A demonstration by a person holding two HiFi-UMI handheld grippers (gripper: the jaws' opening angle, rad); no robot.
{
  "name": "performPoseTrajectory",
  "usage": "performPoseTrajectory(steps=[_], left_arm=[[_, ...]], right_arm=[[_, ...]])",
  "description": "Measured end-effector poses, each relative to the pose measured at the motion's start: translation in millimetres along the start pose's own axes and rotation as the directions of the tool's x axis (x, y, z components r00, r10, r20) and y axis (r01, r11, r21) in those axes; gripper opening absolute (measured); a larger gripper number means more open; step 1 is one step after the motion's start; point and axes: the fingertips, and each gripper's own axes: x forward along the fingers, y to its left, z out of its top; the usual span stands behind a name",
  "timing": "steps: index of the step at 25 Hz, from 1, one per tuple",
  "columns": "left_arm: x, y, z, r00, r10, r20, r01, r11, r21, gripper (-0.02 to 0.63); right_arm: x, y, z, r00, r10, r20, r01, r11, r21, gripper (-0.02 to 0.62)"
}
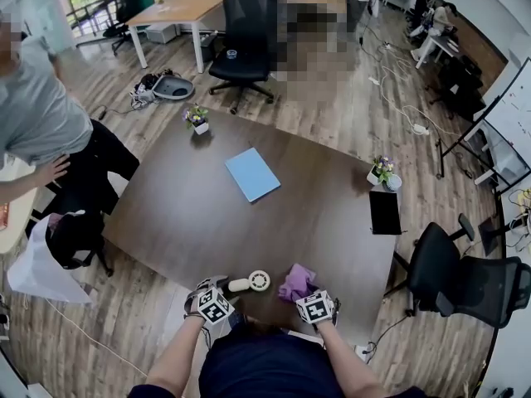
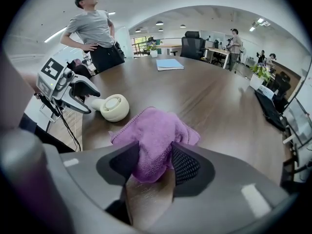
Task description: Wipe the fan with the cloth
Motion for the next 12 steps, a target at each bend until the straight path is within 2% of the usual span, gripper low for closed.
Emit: performPoseTrajectory(steps=[3,12], left_arm=[[5.7,2.5,0.4,1.000,-0.010,0.008,0.010,1.000,0.000,0.277],[11.7,3.3,-8.2,1.000,-0.007,0.015,0.007,1.000,-0.021,0.181]], right_arm=[[0.2,-1.4,-3.6,1.000,-0.015,-0.019,0.015,1.000,0.006,0.218],[-1.1,1.5,-4.8,0.999,-0.024,-0.034,0.025,0.999,0.037,0.175]])
